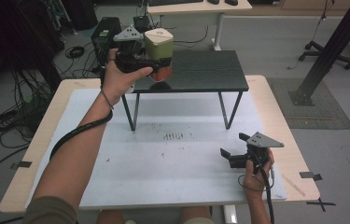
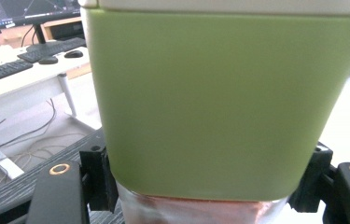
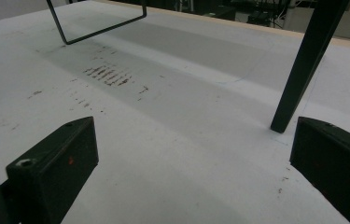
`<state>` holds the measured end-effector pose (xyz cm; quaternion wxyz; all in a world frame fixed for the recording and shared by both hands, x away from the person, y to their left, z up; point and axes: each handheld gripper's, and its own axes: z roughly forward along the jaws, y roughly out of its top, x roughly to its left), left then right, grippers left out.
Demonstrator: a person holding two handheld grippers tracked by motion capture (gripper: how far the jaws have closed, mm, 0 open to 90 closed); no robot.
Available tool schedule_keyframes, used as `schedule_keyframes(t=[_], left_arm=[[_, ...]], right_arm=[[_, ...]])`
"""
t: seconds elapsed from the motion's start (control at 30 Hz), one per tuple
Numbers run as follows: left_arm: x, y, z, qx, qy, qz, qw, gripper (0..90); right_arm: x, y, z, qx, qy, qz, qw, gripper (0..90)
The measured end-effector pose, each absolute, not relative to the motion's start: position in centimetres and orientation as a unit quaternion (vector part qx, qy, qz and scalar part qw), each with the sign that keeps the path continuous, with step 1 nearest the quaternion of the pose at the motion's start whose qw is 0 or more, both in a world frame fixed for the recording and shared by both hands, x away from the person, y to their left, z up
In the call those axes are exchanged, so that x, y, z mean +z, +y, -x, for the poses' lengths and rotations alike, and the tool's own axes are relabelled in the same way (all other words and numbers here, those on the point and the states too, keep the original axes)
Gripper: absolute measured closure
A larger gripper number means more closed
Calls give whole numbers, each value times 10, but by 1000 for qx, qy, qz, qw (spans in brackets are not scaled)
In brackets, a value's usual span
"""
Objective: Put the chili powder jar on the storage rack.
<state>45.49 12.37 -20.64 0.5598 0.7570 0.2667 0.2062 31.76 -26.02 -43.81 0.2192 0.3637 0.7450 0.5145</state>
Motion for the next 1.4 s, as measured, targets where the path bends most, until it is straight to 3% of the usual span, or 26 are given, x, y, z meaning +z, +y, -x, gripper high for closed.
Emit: schedule_keyframes(t=[1.4], left_arm=[[-229, 117, -465, 191, 290, -760, 549, 292]], right_arm=[[-438, -258, -317, 509, 750, -360, 221, 7]])
